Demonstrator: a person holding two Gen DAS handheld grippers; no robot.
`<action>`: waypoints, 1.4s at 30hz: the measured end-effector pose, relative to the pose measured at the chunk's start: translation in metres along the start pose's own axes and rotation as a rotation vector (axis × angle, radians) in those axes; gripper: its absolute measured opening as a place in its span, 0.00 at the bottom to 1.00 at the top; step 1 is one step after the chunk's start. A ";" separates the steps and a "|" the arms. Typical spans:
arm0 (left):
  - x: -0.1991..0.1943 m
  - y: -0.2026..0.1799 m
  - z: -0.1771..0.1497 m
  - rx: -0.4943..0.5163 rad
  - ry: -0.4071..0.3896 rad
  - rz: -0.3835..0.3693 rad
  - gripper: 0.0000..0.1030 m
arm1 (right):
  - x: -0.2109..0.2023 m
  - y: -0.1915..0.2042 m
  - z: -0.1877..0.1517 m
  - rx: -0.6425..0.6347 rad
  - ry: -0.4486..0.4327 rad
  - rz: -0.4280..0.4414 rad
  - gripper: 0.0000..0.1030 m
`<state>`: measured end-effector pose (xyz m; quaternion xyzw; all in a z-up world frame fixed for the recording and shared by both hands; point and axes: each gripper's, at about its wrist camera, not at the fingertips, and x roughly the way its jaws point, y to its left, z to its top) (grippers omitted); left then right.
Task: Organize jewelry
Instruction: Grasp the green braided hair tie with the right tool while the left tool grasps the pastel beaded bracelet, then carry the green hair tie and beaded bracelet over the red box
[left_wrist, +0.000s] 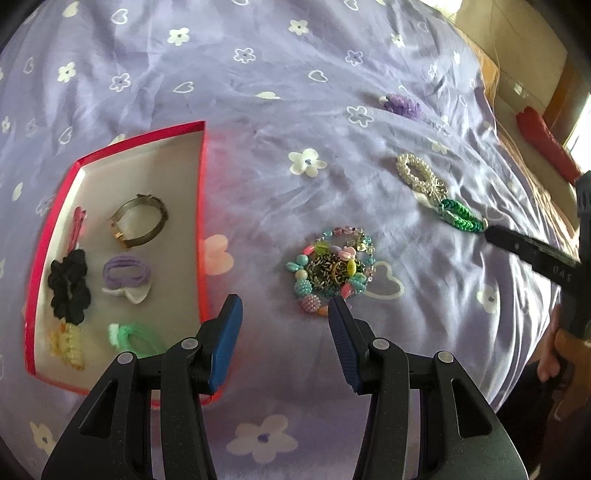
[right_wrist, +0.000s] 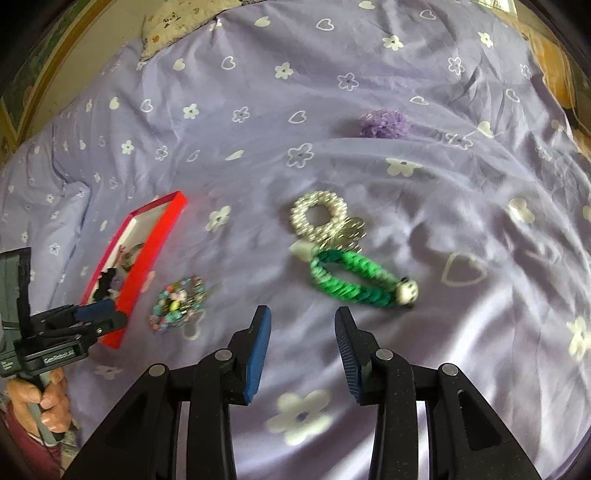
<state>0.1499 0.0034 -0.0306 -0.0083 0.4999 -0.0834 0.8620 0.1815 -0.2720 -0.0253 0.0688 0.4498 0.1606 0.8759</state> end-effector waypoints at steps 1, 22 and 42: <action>0.003 -0.001 0.001 0.006 0.006 0.002 0.46 | 0.002 -0.003 0.003 0.000 -0.005 -0.008 0.41; 0.044 -0.018 0.010 0.122 0.073 -0.058 0.11 | 0.042 -0.027 0.017 -0.031 0.099 -0.027 0.10; -0.042 0.008 -0.030 -0.017 -0.083 -0.132 0.11 | 0.018 0.069 -0.030 -0.023 0.078 0.234 0.10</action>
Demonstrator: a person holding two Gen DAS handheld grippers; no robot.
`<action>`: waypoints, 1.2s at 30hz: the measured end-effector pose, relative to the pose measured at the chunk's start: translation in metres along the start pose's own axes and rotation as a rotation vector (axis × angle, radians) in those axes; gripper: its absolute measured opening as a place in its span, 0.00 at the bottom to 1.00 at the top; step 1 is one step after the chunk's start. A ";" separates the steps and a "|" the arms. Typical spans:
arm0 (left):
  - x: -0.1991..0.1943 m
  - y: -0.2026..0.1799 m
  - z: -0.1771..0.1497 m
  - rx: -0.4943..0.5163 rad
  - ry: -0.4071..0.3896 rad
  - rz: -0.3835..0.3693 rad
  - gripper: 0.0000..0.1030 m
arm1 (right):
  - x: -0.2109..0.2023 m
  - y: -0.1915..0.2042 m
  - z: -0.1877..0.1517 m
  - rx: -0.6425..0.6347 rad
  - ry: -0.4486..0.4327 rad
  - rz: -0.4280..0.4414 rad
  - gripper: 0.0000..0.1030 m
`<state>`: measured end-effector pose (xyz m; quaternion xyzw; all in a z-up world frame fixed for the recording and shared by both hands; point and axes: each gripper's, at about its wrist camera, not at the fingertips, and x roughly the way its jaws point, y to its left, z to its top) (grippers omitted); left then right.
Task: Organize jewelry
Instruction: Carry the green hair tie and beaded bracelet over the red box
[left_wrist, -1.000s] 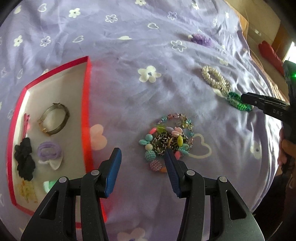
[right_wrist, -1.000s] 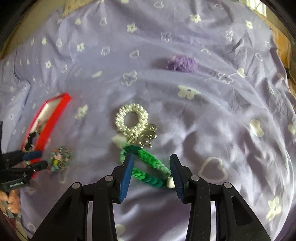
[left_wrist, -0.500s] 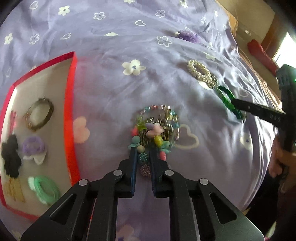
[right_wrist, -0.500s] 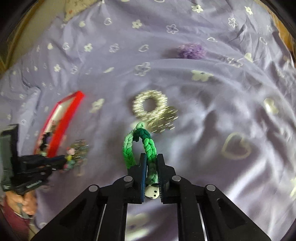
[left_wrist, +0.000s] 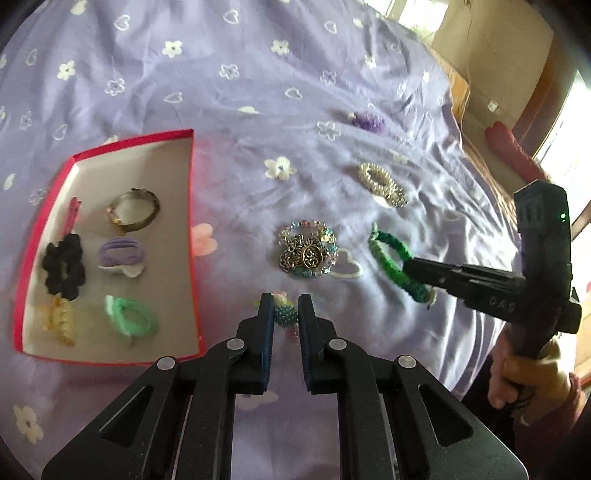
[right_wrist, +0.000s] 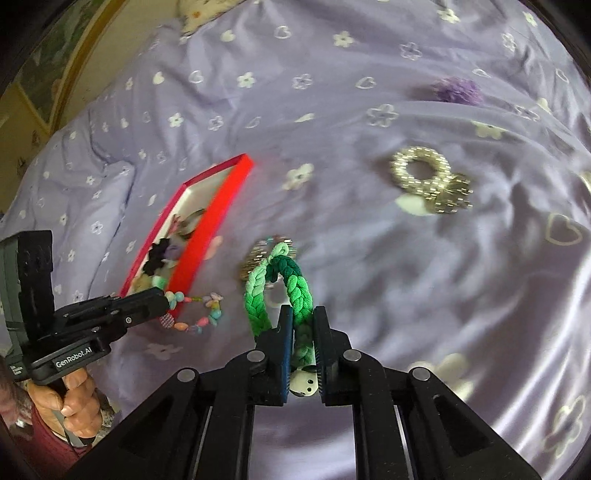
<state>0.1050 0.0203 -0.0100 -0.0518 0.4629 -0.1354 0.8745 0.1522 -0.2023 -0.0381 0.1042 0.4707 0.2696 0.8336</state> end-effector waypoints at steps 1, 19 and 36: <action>-0.006 0.002 -0.001 -0.006 -0.012 -0.002 0.11 | 0.001 0.002 0.000 -0.001 -0.001 0.006 0.10; -0.064 0.036 -0.002 -0.091 -0.140 0.023 0.11 | 0.011 0.058 -0.002 -0.065 0.006 0.053 0.10; -0.079 0.111 0.000 -0.237 -0.186 0.088 0.11 | 0.059 0.132 0.019 -0.139 0.045 0.134 0.10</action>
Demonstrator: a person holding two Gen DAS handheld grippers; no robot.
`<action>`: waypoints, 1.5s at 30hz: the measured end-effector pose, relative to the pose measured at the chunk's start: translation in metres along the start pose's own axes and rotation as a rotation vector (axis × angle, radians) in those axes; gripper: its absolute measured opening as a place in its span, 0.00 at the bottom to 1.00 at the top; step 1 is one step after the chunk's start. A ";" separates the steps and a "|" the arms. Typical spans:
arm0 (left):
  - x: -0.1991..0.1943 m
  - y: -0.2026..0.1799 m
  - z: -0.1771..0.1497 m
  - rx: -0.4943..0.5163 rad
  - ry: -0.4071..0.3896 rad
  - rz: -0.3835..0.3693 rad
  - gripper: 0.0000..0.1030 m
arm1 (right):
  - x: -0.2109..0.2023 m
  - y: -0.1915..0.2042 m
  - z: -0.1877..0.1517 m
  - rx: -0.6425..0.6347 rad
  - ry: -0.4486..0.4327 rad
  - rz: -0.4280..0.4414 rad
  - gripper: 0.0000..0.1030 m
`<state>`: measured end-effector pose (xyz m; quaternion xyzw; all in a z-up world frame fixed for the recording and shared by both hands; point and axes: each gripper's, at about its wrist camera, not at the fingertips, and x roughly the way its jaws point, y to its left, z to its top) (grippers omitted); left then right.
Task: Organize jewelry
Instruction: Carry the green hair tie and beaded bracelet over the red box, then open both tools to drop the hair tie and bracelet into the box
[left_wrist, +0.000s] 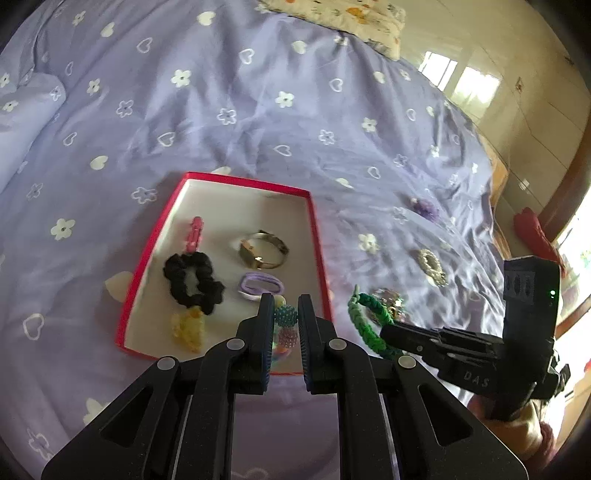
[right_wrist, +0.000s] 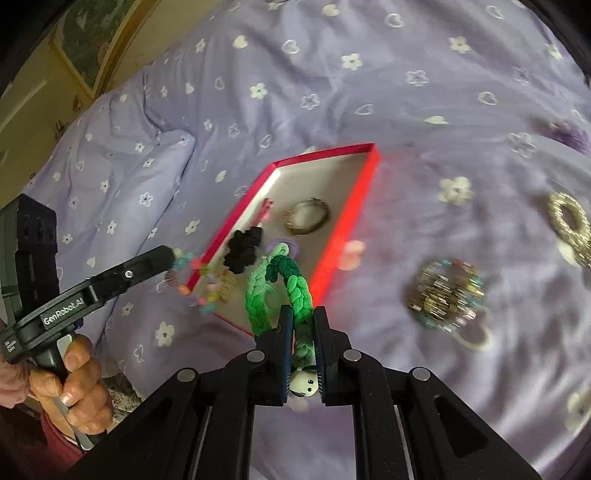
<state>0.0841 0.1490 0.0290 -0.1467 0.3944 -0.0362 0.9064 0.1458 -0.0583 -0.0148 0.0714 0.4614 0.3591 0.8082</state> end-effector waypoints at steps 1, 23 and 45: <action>0.002 0.004 0.001 -0.007 0.000 0.005 0.11 | 0.004 0.004 0.003 -0.005 0.003 0.003 0.10; 0.058 0.086 -0.011 -0.127 0.100 0.136 0.11 | 0.101 0.030 0.029 -0.088 0.140 -0.044 0.10; 0.060 0.077 -0.014 -0.066 0.114 0.194 0.11 | 0.104 0.030 0.032 -0.087 0.141 -0.008 0.32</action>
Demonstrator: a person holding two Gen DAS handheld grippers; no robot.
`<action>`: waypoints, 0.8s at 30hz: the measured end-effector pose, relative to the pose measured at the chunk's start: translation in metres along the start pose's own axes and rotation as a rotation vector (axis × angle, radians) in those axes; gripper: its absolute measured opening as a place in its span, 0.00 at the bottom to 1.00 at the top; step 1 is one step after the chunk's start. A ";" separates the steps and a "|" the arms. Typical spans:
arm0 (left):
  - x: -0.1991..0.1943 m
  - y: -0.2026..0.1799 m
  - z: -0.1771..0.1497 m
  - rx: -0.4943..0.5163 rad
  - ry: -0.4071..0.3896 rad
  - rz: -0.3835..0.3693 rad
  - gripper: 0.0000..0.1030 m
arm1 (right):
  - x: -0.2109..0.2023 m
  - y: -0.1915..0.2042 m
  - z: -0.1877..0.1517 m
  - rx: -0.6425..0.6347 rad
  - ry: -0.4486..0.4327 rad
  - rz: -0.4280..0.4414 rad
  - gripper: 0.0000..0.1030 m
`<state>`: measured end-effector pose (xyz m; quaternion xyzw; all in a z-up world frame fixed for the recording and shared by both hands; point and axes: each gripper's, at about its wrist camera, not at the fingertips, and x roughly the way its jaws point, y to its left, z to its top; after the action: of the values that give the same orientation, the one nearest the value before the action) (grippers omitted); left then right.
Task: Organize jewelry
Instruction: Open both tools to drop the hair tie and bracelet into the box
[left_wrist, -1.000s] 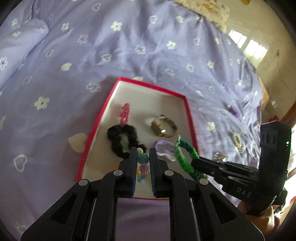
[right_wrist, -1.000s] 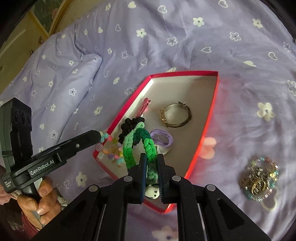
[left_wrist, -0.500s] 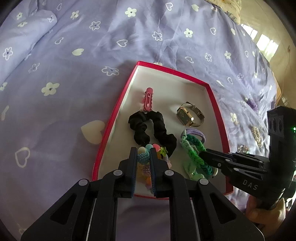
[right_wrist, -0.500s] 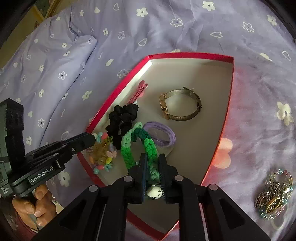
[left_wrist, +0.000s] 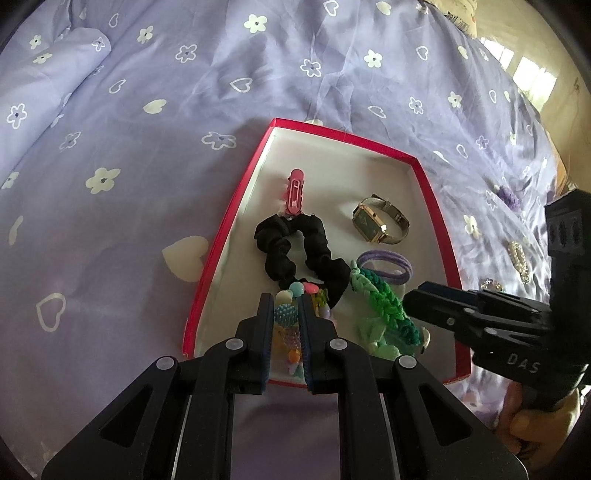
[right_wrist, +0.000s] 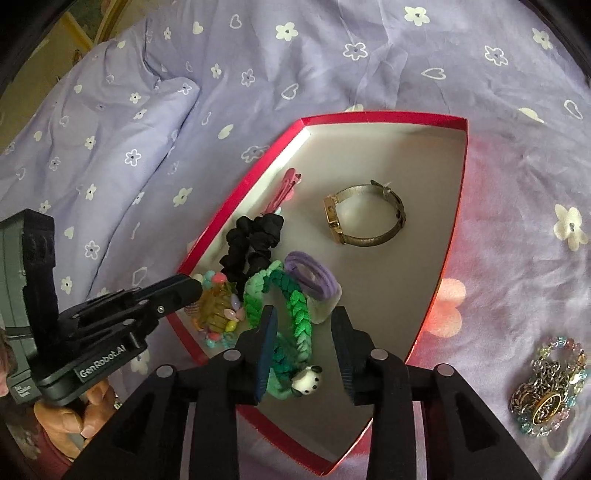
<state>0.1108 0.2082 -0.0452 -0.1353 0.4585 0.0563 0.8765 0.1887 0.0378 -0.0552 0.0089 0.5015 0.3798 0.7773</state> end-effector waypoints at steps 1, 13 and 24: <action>0.000 0.000 0.000 0.001 0.002 0.002 0.11 | -0.002 0.000 0.000 0.002 -0.005 0.001 0.32; -0.013 -0.010 -0.002 0.012 -0.016 0.015 0.48 | -0.054 -0.027 -0.015 0.079 -0.113 -0.004 0.34; -0.035 -0.040 -0.005 0.039 -0.041 -0.042 0.48 | -0.106 -0.097 -0.048 0.218 -0.181 -0.093 0.34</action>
<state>0.0961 0.1694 -0.0121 -0.1266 0.4384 0.0319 0.8892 0.1855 -0.1125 -0.0350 0.1040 0.4674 0.2843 0.8306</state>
